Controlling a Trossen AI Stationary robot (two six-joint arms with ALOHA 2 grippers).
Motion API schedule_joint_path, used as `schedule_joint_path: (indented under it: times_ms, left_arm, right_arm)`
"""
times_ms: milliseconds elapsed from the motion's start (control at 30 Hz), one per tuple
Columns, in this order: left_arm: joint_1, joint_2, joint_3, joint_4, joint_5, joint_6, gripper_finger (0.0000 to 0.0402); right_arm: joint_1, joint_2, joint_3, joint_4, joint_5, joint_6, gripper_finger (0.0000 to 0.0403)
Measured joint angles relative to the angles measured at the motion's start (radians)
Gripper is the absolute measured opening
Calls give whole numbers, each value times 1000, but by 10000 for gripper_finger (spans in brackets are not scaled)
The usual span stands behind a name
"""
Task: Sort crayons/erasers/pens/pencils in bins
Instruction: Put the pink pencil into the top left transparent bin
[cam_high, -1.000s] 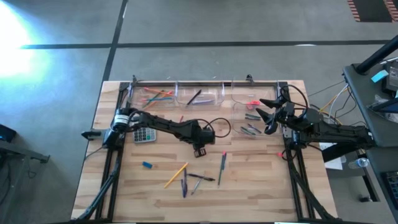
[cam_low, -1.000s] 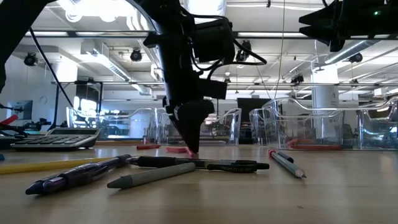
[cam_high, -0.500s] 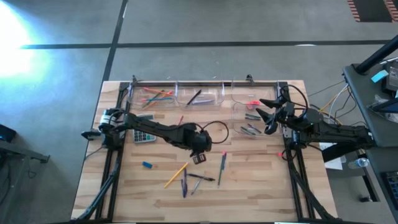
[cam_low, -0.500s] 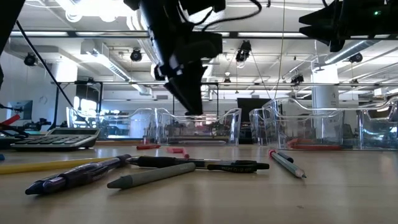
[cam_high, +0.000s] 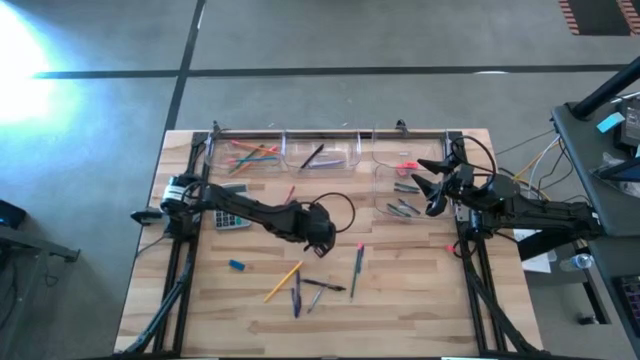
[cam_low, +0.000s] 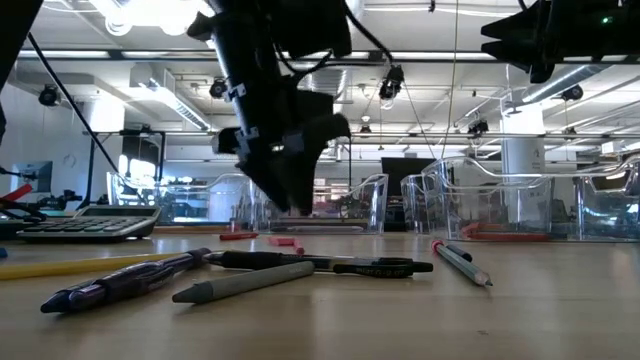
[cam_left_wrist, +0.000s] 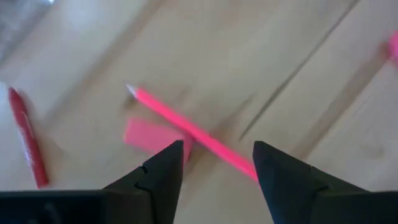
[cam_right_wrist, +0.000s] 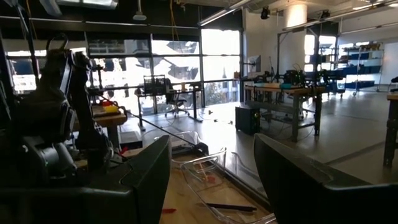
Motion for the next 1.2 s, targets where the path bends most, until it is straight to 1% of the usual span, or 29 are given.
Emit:
schedule_joint_path:
  times_ms: [67,233,367,433,533,667,800,967,1067,1200]
  left_arm:
    - [0,6,-21,13,25,-17,197]
    - [0,4,-36,42,28,-46,234]
    - [-3,26,-39,63,44,-69,256]
    - [-3,39,-39,85,48,-70,263]
    - [-3,68,-38,86,90,-71,267]
    - [-2,76,-39,90,135,-41,268]
    - [-1,76,-37,93,152,52,267]
    - [10,75,-35,87,235,180,267]
    - [15,75,-34,54,293,255,267]
    - [16,72,-33,16,331,401,267]
  right_arm:
    - [0,0,0,2,0,0,219]
    - [0,0,0,4,0,0,219]
    - [0,-1,0,5,0,-1,219]
    - [0,-1,1,4,0,0,219]
    - [0,-1,3,2,0,1,219]
    - [0,-1,4,1,-1,1,219]
    - [0,-1,4,1,-1,0,219]
    - [0,-1,5,1,-1,0,219]
    - [0,-1,5,0,-1,1,219]
    - [0,-1,5,0,-1,0,219]
